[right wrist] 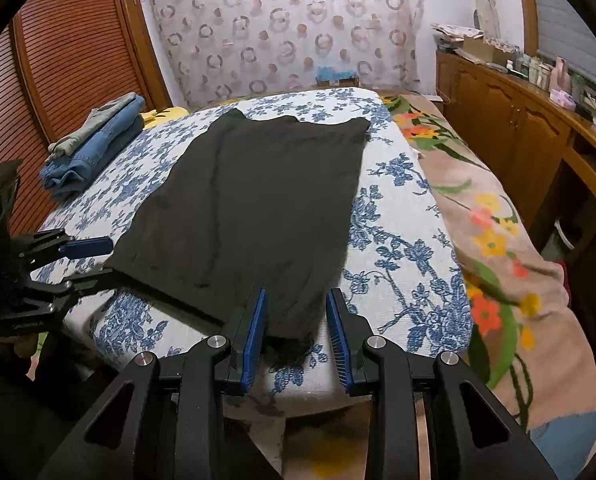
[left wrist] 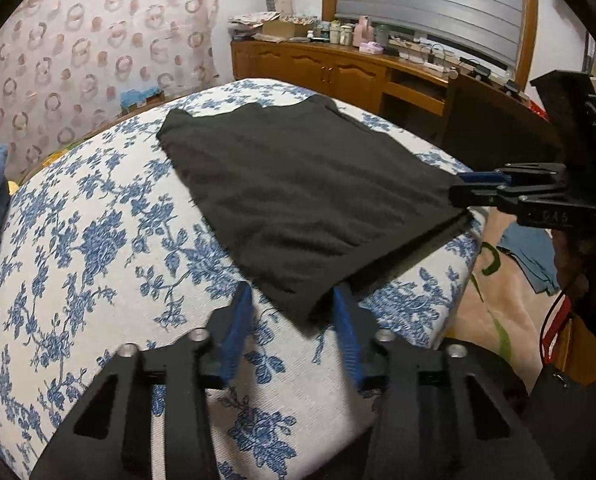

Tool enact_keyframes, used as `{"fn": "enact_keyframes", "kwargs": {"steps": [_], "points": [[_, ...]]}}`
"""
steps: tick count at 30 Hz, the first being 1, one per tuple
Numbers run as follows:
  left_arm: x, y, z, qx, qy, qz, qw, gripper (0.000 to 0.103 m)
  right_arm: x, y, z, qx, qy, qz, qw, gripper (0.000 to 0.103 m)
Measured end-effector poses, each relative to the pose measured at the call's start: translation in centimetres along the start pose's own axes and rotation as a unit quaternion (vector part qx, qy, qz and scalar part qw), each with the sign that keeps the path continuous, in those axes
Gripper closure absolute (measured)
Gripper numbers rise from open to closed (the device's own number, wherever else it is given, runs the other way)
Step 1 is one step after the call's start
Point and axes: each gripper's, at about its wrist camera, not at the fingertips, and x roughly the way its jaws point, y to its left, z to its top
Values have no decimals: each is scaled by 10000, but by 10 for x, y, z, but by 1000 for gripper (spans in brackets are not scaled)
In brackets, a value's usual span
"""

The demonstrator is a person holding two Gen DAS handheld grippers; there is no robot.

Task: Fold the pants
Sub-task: 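Lower the left gripper onto the folded garment's end and close it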

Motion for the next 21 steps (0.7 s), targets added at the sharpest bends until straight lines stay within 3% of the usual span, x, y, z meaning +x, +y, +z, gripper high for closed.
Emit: {"fn": "enact_keyframes", "kwargs": {"steps": [5,15,17,21], "points": [[-8,1,0,-78,-192,-109,9997,83,-2,2,-4,-75,63,-43,9999,71],[-5,6,-3,-215,-146,-177,9995,84,-3,5,-4,-43,53,17,10000,72],[-4,6,-3,-237,-155,-184,9994,84,-4,5,-3,-21,-1,98,9999,85],[-9,6,-2,-262,-316,-196,9990,86,-13,6,0,23,-205,197,9996,94]]}}
